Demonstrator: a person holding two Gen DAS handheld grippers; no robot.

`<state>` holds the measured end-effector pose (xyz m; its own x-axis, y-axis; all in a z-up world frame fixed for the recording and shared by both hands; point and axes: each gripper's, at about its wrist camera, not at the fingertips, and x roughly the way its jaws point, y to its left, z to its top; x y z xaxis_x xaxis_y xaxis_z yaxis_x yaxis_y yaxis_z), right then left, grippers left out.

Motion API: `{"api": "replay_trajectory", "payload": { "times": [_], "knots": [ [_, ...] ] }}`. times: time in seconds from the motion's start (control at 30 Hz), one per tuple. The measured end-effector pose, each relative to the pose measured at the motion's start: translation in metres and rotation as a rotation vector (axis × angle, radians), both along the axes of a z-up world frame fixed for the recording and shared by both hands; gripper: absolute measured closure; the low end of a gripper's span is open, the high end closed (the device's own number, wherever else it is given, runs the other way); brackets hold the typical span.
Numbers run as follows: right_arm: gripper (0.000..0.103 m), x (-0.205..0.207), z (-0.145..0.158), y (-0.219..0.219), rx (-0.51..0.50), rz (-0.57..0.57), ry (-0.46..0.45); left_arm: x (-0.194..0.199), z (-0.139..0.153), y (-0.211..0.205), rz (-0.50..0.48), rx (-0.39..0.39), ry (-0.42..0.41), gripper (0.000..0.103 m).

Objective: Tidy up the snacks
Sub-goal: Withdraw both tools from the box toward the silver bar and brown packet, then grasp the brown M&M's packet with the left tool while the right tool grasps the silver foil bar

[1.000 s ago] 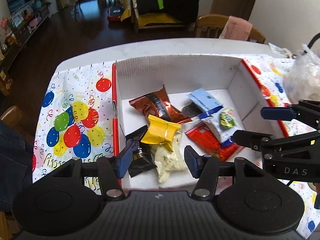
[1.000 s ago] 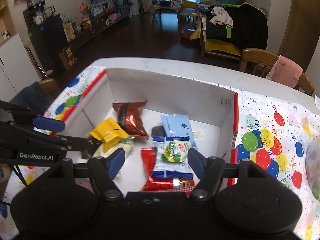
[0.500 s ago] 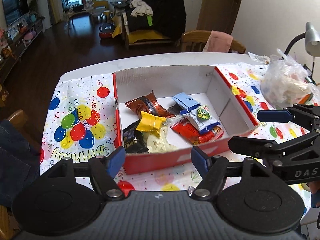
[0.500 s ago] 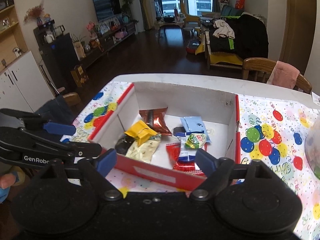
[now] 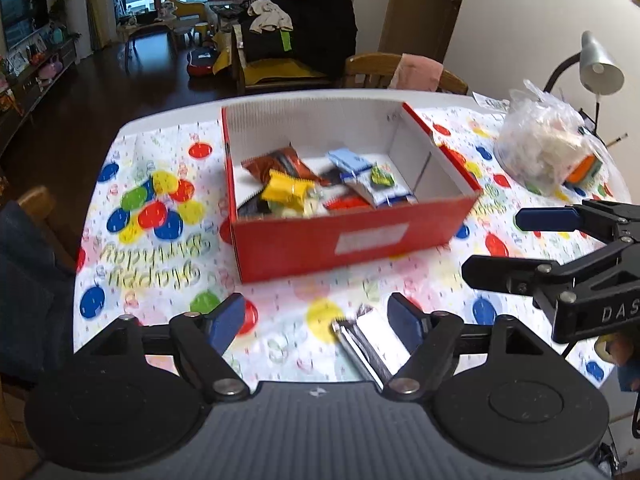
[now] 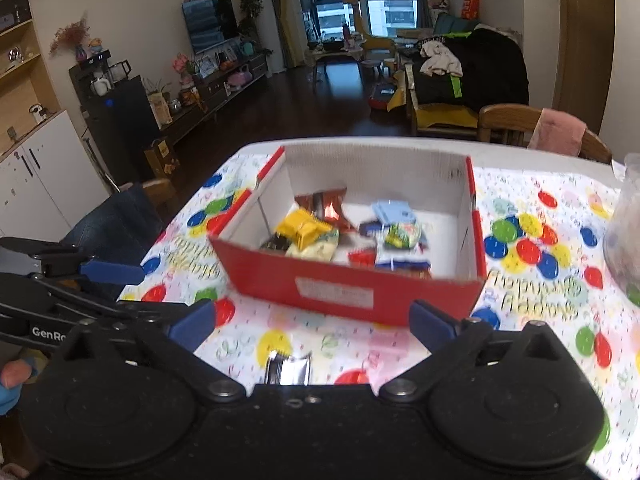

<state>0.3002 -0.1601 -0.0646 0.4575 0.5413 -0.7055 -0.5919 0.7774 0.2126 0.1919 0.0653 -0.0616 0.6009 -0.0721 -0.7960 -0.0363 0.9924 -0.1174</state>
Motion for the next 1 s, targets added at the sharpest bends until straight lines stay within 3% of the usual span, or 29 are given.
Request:
{"api": "replay_trajectory", "payload": {
  "times": [0.37,0.67,1.0],
  "knots": [
    [0.0,-0.035,-0.037,-0.015,-0.028,-0.055,0.121,-0.03,-0.043,-0.018,-0.094,-0.055,0.131,0.02],
    [0.0,-0.051,-0.066,-0.036,-0.034,-0.127,0.229,-0.032,-0.084,-0.052,-0.209,-0.024,0.246,0.02],
    [0.001,-0.05,-0.08,-0.043,-0.04,-0.151,0.274,-0.031,-0.104,-0.059,-0.207,-0.029,0.262,0.023]
  ]
}}
